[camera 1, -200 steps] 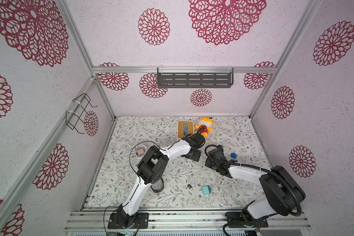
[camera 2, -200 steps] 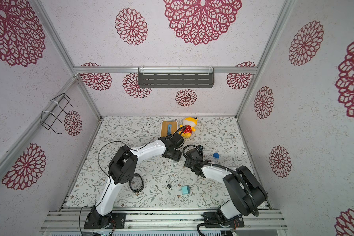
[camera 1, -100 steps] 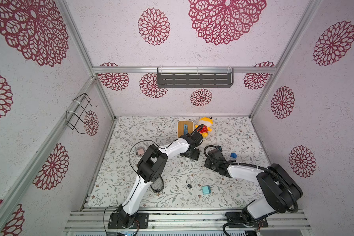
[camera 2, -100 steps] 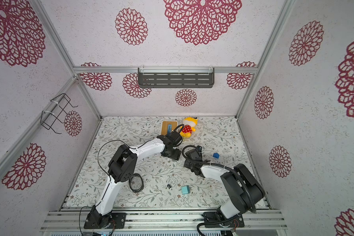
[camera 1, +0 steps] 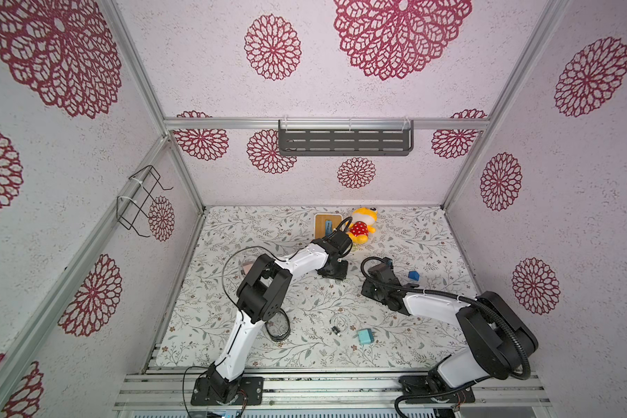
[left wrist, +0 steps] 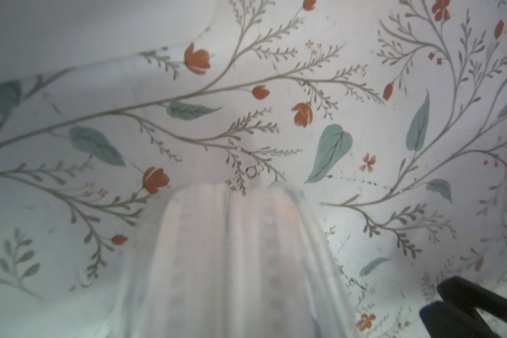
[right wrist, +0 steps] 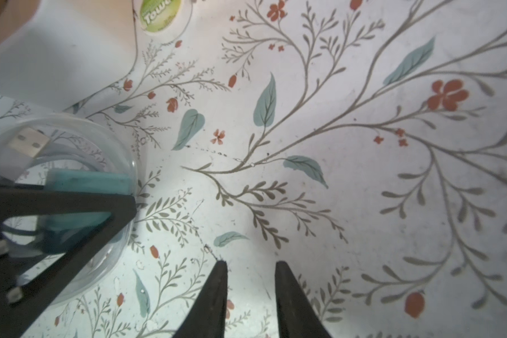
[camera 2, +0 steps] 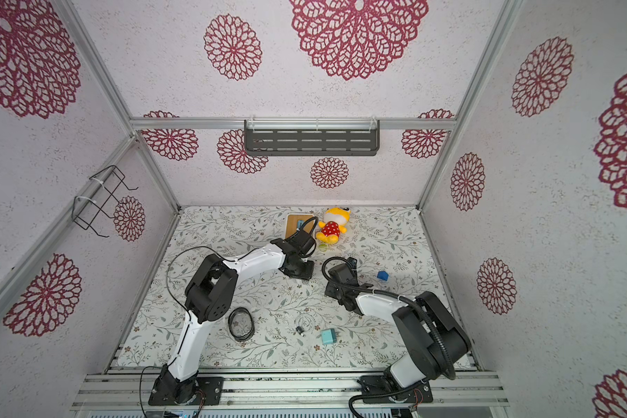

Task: Pack away charging kits
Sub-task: Pick up the storage bag at the center of the board, then zip the zipper on the storage bag.

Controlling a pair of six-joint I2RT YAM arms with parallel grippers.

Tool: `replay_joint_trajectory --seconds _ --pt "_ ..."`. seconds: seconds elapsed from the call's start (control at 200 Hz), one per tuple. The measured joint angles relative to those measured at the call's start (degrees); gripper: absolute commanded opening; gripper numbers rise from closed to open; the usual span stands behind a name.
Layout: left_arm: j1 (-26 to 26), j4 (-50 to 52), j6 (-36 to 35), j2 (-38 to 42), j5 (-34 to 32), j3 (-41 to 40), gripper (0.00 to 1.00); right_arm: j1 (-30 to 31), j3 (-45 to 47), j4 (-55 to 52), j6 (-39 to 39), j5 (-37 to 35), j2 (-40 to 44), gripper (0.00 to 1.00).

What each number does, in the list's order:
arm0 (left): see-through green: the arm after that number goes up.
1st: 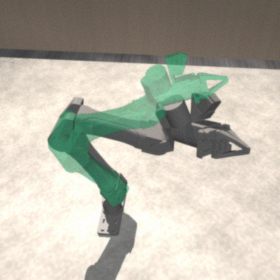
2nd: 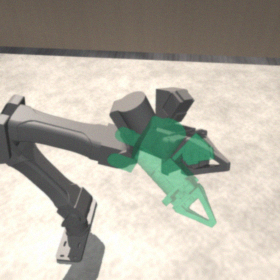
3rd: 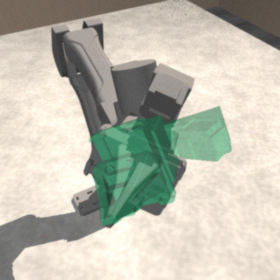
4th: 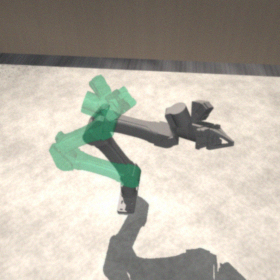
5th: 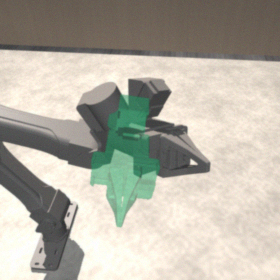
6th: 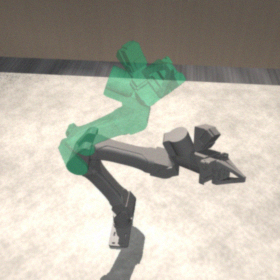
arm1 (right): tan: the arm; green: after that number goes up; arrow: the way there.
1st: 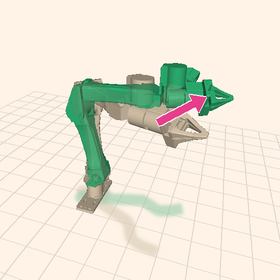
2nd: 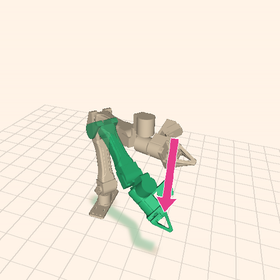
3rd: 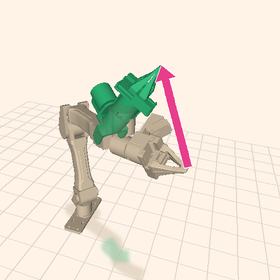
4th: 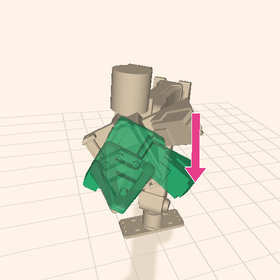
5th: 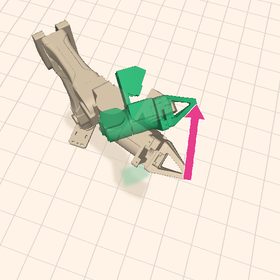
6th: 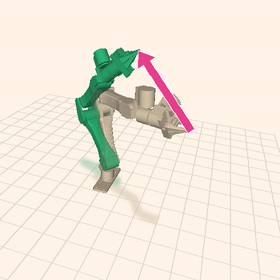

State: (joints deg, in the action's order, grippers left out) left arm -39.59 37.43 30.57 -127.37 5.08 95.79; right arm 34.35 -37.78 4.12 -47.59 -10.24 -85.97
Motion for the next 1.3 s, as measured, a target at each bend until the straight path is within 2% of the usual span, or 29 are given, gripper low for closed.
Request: replay_joint_trajectory --seconds 0.09,0.18,0.305,0.345,0.465,0.535,0.655,0.73,0.815,0.981,1.301 --pt "2.5 -4.4 1.6 5.5 2.2 -8.6 0.20 1.6 0.0 1.1 0.7 -0.1 1.9 0.33" --pt "5.7 -9.8 3.8 14.2 3.1 -18.9 0.17 4.8 0.0 2.9 2.6 -0.5 4.2 0.34" --pt "10.6 -20.1 7.1 32.1 3.0 -33.2 0.07 11.3 0.4 8.8 6.9 -0.6 8.0 0.34" --pt "12.0 -23.4 7.8 38.3 1.7 -37.2 0.00 13.9 0.8 12.0 9.1 -0.5 9.2 0.34" --pt "12.9 -30.9 8.7 56.2 -3.1 -46.6 0.00 22.0 1.6 21.4 16.3 -0.3 10.6 0.35" --pt "12.5 -34.5 8.7 66.0 -5.8 -51.4 0.00 27.5 1.6 27.1 21.5 -0.4 10.2 0.42" --pt "12.4 -39.1 9.2 77.9 -9.0 -57.3 0.00 35.7 1.7 40.0 31.0 0.0 6.5 0.40" --pt "12.4 -40.2 9.9 81.6 -9.4 -59.0 0.00 38.5 1.7 46.6 35.2 0.0 3.0 0.41" --pt "12.4 -41.0 10.8 84.0 -9.0 -60.2 0.00 39.0 1.1 49.8 37.7 -0.7 0.0 0.40" --pt "12.3 -42.1 12.5 85.8 -7.4 -61.9 0.00 38.9 -4.8 50.1 42.2 -1.2 -3.7 0.24" --pt "12.3 -45.3 15.0 87.3 -4.0 -63.9 0.00 39.2 -6.8 58.4 46.8 -1.2 -5.3 0.22"
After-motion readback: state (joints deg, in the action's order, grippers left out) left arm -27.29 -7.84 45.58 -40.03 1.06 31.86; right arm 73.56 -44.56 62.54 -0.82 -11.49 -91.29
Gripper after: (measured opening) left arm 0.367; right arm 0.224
